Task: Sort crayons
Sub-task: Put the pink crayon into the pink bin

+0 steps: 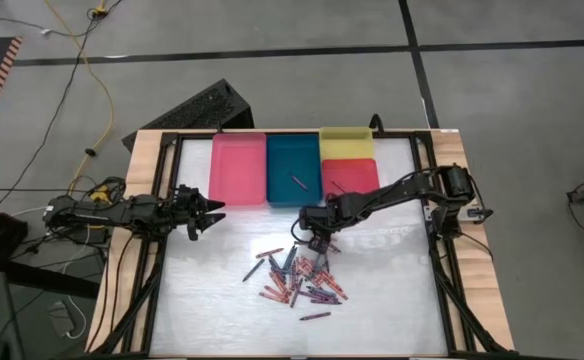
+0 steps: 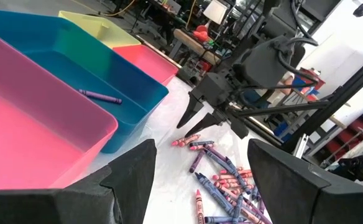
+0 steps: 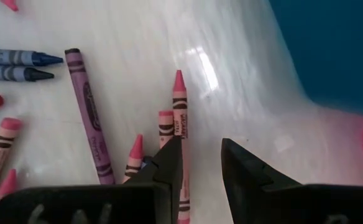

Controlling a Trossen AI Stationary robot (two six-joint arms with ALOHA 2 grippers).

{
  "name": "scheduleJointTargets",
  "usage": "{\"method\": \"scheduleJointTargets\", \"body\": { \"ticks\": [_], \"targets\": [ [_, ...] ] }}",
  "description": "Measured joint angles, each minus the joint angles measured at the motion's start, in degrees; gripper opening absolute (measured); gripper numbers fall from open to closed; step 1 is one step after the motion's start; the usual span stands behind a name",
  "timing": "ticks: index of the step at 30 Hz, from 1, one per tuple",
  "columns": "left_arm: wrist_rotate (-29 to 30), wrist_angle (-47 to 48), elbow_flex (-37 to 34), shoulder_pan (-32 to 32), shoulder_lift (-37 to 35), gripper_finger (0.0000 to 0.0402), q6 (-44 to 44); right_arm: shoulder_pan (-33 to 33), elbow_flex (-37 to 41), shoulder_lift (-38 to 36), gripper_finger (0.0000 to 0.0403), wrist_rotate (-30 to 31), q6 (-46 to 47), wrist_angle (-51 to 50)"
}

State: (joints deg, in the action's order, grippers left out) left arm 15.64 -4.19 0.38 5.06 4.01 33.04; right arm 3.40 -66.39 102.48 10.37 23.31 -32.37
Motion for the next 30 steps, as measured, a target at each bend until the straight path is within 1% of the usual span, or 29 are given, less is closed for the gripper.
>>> {"method": "scheduleJointTargets", "body": {
  "ticks": [6, 17, 21, 30],
  "targets": [
    [0.0, 0.0, 0.0, 0.0, 0.0, 0.0245, 0.0, 0.2, 2.2, 0.0, 0.0107, 0.0, 0.8, 1.5],
    [0.0, 0.0, 0.0, 0.0, 0.0, 0.0245, 0.0, 0.3, 2.4, 0.0, 0.0104, -0.3, 2.4, 1.3],
    [-0.1, 0.0, 0.0, 0.0, 0.0, 0.0245, 0.0, 0.3, 2.4, 0.0, 0.0082, -0.3, 4.5, 0.8],
    [-0.1, 0.0, 0.0, 0.0, 0.0, 0.0245, 0.0, 0.3, 2.4, -0.1, 0.0009, 0.1, 5.4, -0.5]
  ]
}}
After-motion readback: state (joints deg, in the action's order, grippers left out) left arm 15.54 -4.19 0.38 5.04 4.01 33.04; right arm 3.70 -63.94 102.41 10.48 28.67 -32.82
